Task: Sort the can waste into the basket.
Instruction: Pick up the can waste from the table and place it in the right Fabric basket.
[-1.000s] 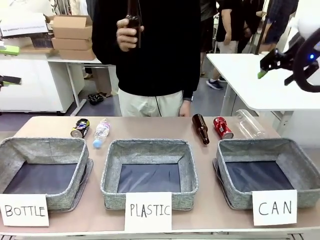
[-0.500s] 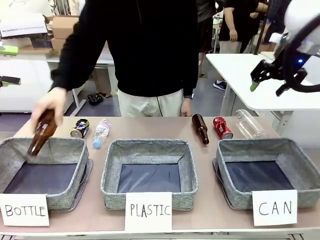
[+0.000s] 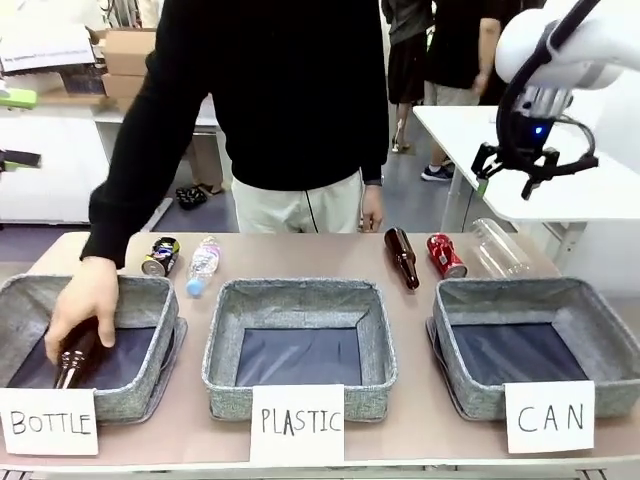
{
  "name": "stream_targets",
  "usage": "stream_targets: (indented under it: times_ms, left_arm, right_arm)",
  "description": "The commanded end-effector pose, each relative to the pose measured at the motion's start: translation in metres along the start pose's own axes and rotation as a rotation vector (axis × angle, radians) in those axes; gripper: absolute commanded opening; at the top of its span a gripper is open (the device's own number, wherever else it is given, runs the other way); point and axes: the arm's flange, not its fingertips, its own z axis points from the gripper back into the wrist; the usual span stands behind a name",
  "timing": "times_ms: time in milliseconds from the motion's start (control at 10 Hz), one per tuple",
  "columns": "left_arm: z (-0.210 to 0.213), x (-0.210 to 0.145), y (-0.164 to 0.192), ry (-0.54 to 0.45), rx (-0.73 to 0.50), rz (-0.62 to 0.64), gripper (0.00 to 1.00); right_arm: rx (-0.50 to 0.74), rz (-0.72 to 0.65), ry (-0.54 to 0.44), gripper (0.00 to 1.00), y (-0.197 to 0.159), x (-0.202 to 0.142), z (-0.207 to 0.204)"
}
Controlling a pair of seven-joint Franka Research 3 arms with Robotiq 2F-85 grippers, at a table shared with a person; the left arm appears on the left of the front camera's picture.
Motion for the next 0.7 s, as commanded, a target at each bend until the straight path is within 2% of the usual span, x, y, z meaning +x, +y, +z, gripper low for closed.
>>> stream_targets:
  times_ms: [0, 100, 600]
  left_arm:
    - [-0.002, 0.001, -0.001, -0.011, -0.026, -0.021, 1.0]
    - [-0.002, 0.001, -0.001, -0.011, -0.026, -0.021, 1.0]
    - [-0.002, 0.001, -0.001, -0.011, -0.026, -0.021, 1.0]
  right_arm:
    - [0.071, 0.055, 0.017, 1.0, 0.007, 0.02, -0.012]
    - [0.0, 0.0, 0.0, 1.0, 0.0, 0.0, 0.0]
    - [0.0, 0.0, 0.0, 1.0, 0.0, 0.0, 0.0]
